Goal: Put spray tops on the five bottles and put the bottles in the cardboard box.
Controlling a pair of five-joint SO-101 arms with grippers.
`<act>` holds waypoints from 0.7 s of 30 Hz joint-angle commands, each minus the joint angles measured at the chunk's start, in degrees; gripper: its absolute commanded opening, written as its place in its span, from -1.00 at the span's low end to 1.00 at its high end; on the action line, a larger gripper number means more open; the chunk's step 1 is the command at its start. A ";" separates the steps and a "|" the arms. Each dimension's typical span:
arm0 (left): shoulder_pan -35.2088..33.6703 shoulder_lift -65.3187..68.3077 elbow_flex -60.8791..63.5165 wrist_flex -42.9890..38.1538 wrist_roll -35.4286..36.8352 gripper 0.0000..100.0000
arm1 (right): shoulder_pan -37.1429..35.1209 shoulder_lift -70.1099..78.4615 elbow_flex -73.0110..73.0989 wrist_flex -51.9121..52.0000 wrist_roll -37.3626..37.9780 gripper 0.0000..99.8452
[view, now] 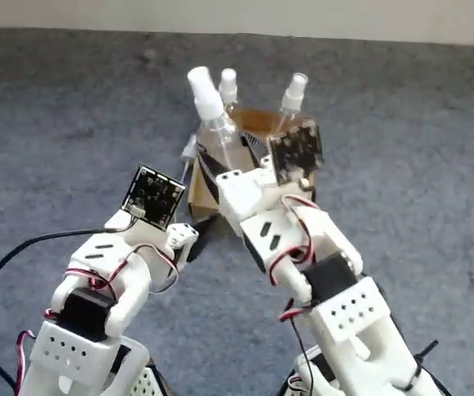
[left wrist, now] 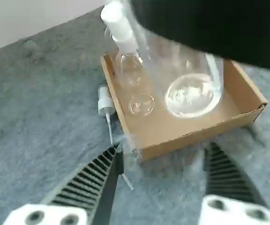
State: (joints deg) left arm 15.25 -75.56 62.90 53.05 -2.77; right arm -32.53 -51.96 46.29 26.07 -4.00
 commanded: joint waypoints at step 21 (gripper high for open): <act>-7.69 -0.04 6.02 -14.95 -0.44 -0.41 | -5.23 -5.41 -16.31 25.89 -0.26 -0.99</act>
State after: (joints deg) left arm 9.36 -75.47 69.23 39.69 -2.77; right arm -40.00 -53.89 33.10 50.86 -4.44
